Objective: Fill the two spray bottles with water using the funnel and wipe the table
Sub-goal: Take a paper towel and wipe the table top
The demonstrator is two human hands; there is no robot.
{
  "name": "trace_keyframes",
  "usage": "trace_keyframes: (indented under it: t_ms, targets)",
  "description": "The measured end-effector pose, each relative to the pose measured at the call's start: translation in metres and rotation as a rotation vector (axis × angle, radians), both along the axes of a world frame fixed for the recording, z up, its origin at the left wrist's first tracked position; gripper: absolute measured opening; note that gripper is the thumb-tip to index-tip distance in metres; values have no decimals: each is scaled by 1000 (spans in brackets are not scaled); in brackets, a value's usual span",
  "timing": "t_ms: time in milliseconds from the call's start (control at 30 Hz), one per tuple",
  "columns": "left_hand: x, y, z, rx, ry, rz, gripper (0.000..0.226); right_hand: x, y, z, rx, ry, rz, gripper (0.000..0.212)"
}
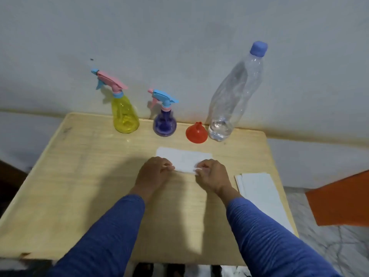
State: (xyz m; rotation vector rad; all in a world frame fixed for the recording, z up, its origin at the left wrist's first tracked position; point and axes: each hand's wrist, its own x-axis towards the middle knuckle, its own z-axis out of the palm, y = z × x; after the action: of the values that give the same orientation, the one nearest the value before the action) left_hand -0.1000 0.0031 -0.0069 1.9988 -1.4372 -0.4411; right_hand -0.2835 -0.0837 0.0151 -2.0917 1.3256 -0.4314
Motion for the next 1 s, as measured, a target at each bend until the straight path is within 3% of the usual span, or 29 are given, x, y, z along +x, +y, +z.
trace_keyframes:
  t_ms: [33,100,133,300,433,1000]
  targets:
    - [0,2,0,6,-63,10,17,-2,3,1,-22,26,8,24]
    - [-13,9,-55,113,-150,278,20,6,-12,-63,4,167,238,37]
    - [-12,12,-59,98,-177,307,22,4,-6,-66,-41,192,242,41]
    - [-22,-3,-60,306,-245,165,58,18,5,-77,-92,268,201,62]
    - [-33,-9,-63,479,-270,158,71,29,7,-73,-36,302,230,68]
    - [2,-21,-68,465,-287,121,57,84,11,-91,-77,487,203,60]
